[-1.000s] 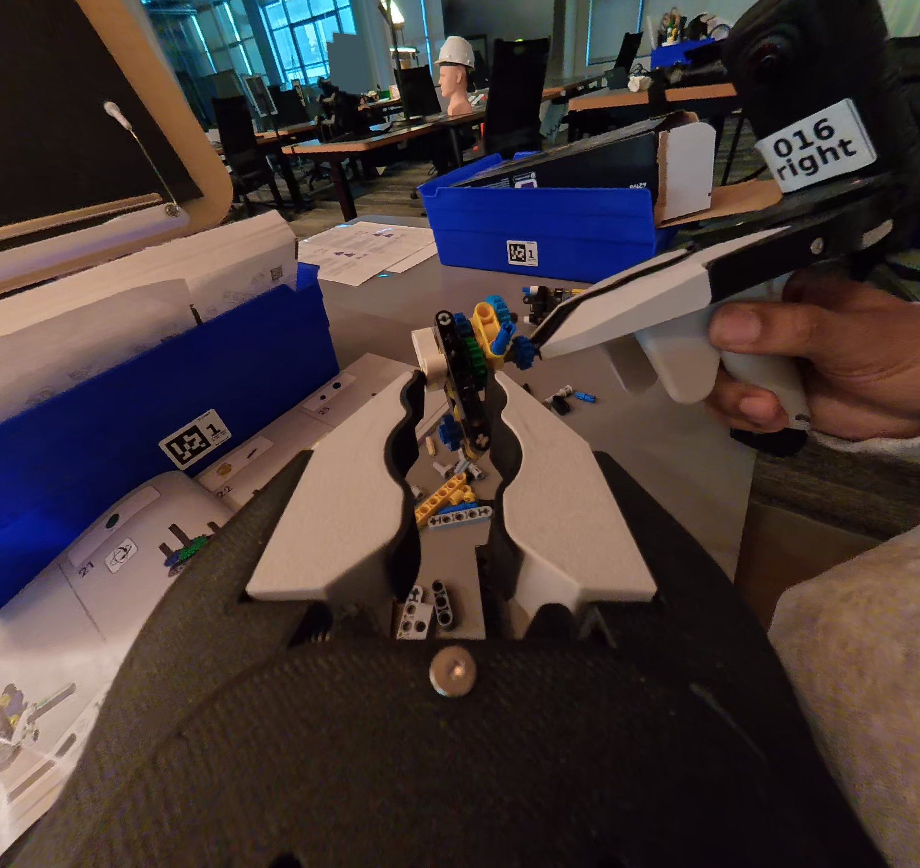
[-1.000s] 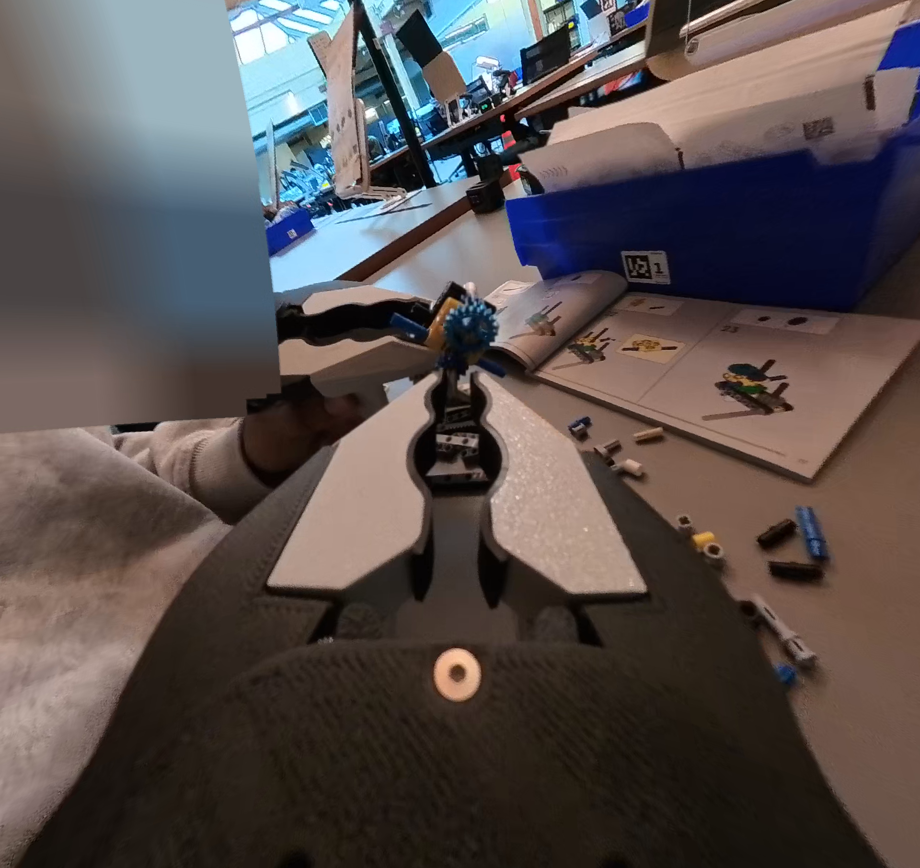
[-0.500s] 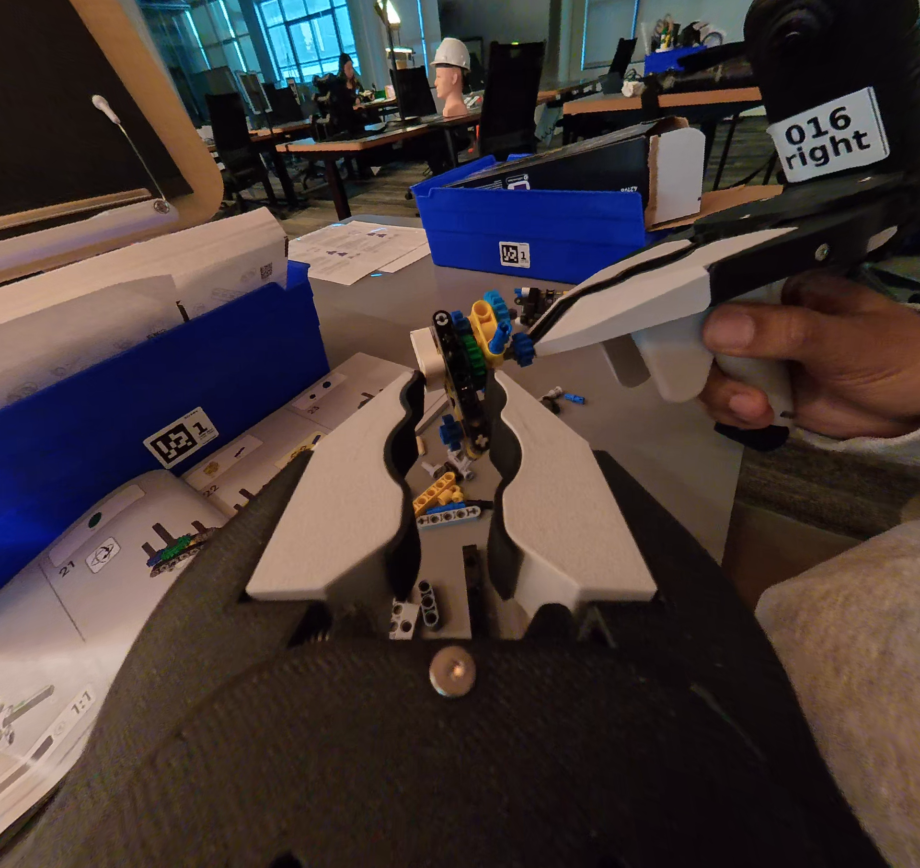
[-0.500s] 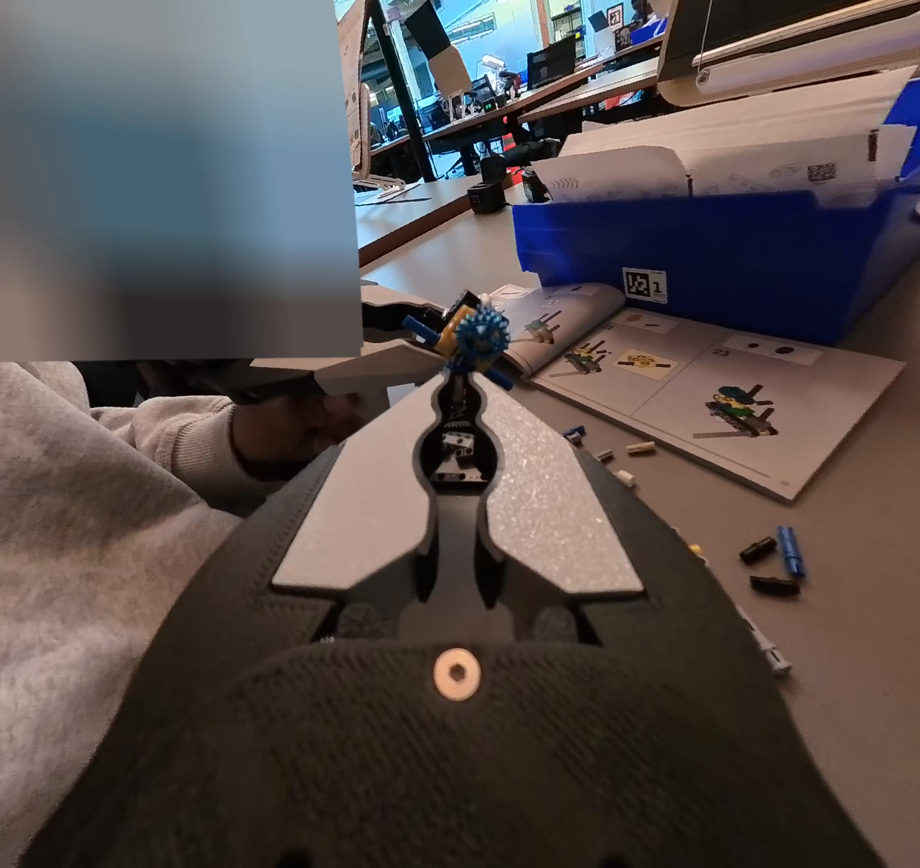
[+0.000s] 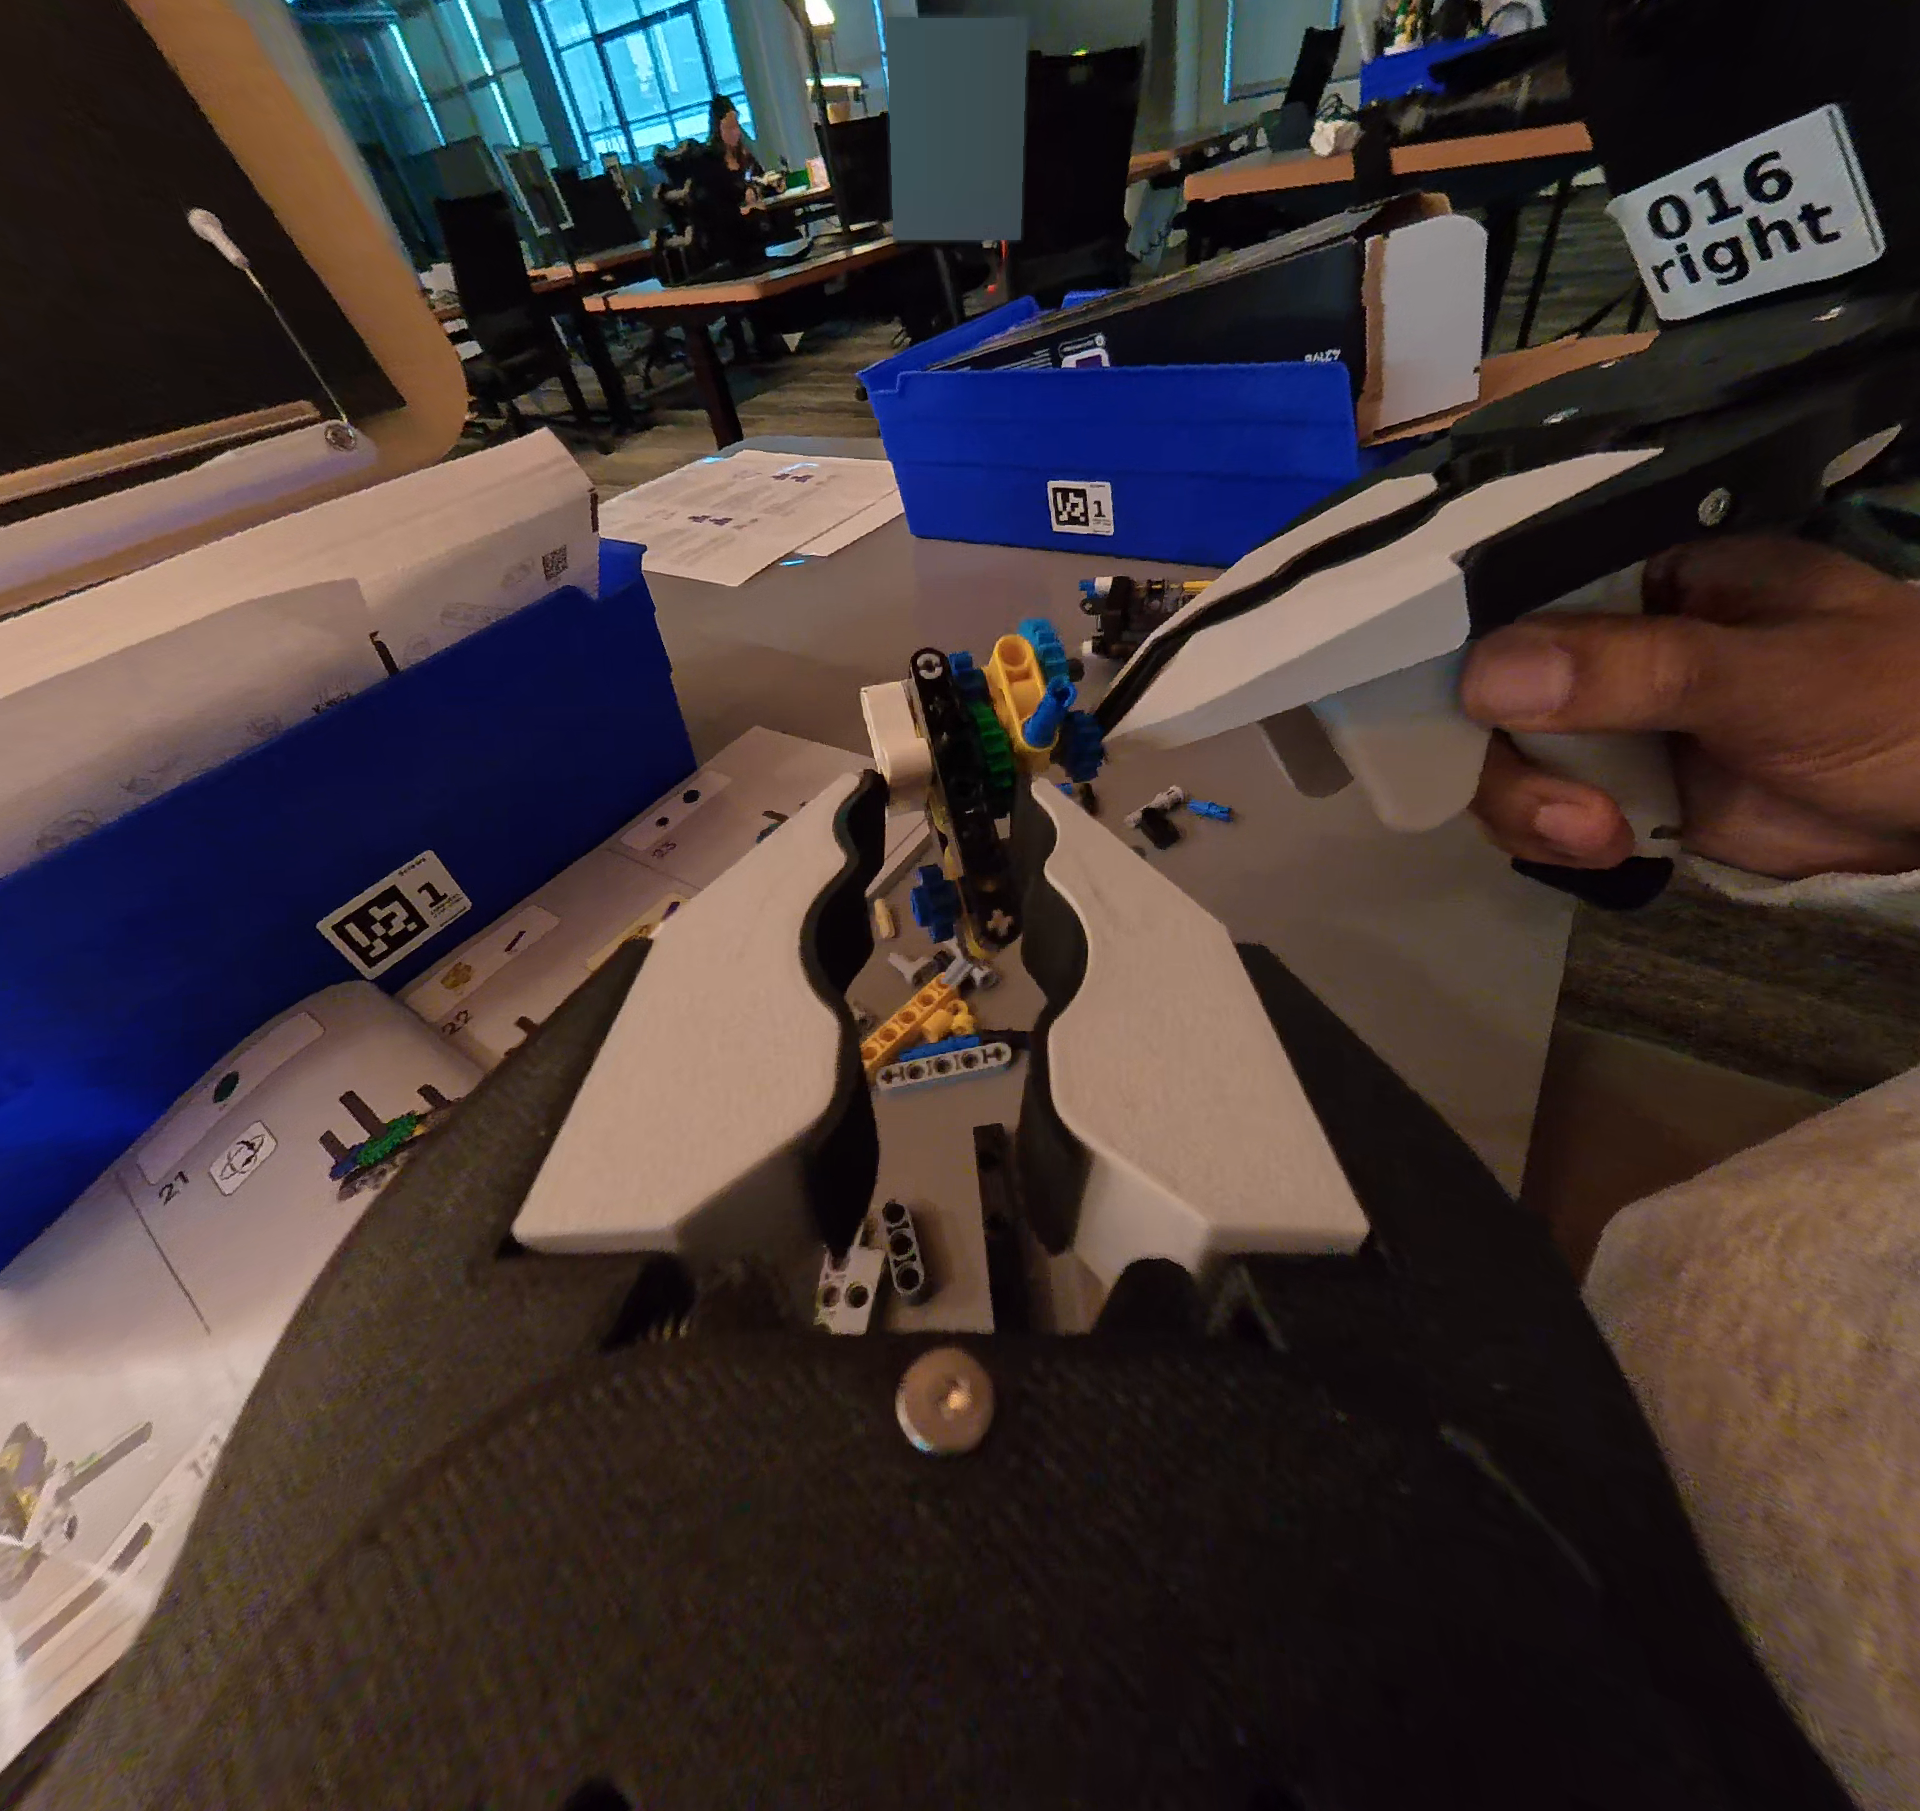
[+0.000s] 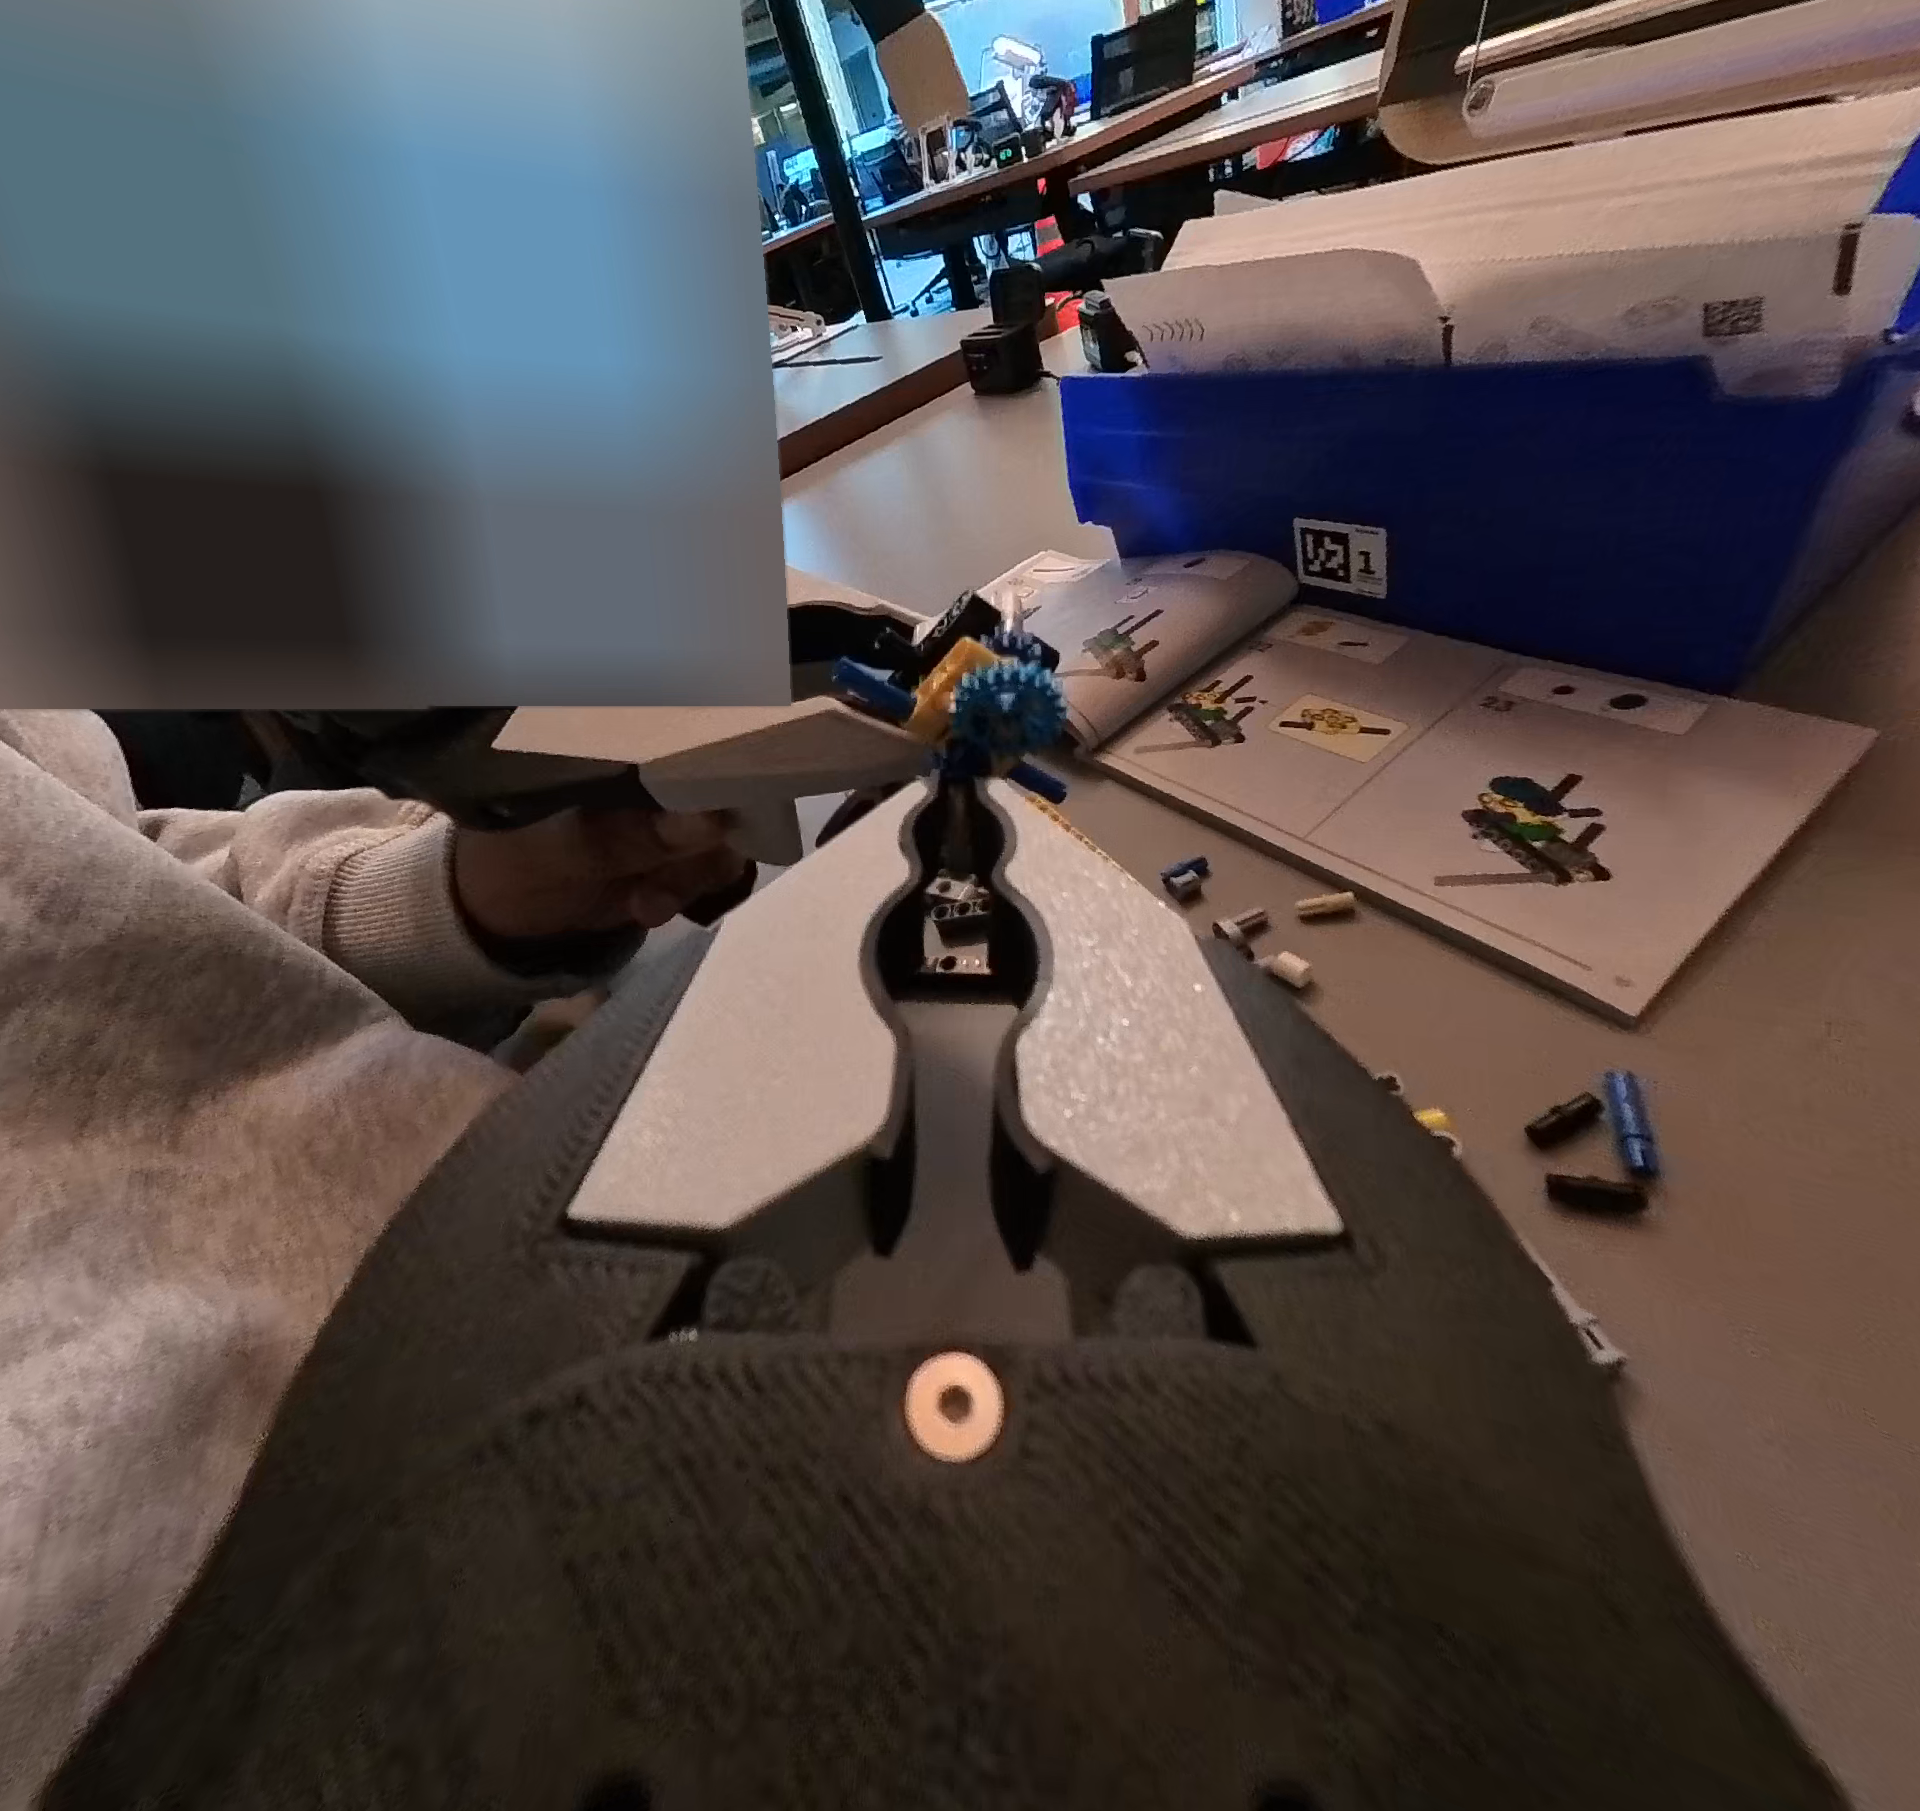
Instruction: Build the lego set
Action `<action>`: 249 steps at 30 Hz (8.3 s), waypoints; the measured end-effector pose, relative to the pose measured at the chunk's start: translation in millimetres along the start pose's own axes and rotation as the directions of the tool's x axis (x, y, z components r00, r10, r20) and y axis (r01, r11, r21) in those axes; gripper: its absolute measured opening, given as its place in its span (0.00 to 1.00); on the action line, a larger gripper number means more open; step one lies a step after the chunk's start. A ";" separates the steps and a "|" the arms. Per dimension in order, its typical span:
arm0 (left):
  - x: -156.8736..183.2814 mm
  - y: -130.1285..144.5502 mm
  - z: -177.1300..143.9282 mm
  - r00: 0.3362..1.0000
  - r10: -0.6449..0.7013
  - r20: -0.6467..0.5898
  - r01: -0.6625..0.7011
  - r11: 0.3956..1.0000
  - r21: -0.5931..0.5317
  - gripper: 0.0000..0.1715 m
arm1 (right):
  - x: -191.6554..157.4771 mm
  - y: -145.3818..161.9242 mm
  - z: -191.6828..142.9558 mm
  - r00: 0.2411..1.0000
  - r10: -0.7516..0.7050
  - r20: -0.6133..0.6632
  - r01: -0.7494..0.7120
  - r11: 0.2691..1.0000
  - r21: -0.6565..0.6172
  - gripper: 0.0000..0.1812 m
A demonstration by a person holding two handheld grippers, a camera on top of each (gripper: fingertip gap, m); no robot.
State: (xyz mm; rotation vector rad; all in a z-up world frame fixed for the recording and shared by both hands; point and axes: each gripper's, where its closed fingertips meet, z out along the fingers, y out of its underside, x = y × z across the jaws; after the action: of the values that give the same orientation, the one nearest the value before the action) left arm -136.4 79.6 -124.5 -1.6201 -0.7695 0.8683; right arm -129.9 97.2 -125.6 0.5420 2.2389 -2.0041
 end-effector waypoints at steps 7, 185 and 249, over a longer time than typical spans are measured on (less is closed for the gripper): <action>0.9 4.2 0.9 0.997 0.070 0.012 -0.070 0.997 -0.022 0.12 | 2.3 5.8 1.6 0.999 0.040 0.002 -0.040 0.999 -0.035 0.04; 37.1 15.9 -1.9 0.899 0.427 -0.097 -0.422 0.904 0.067 0.13 | -13.9 8.8 -1.6 0.852 0.381 0.358 -0.393 0.919 -0.042 0.13; 31.0 -0.5 -22.9 0.640 -0.469 -0.609 0.476 0.864 -0.165 0.34 | -13.7 6.9 -10.9 0.869 0.208 0.450 -0.216 0.976 -0.032 0.13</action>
State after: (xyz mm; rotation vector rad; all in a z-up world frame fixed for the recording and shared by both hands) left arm -100.7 94.2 -125.3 -1.4549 -0.6414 -0.0826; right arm -113.1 105.6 -126.5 0.2686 1.7996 -1.8133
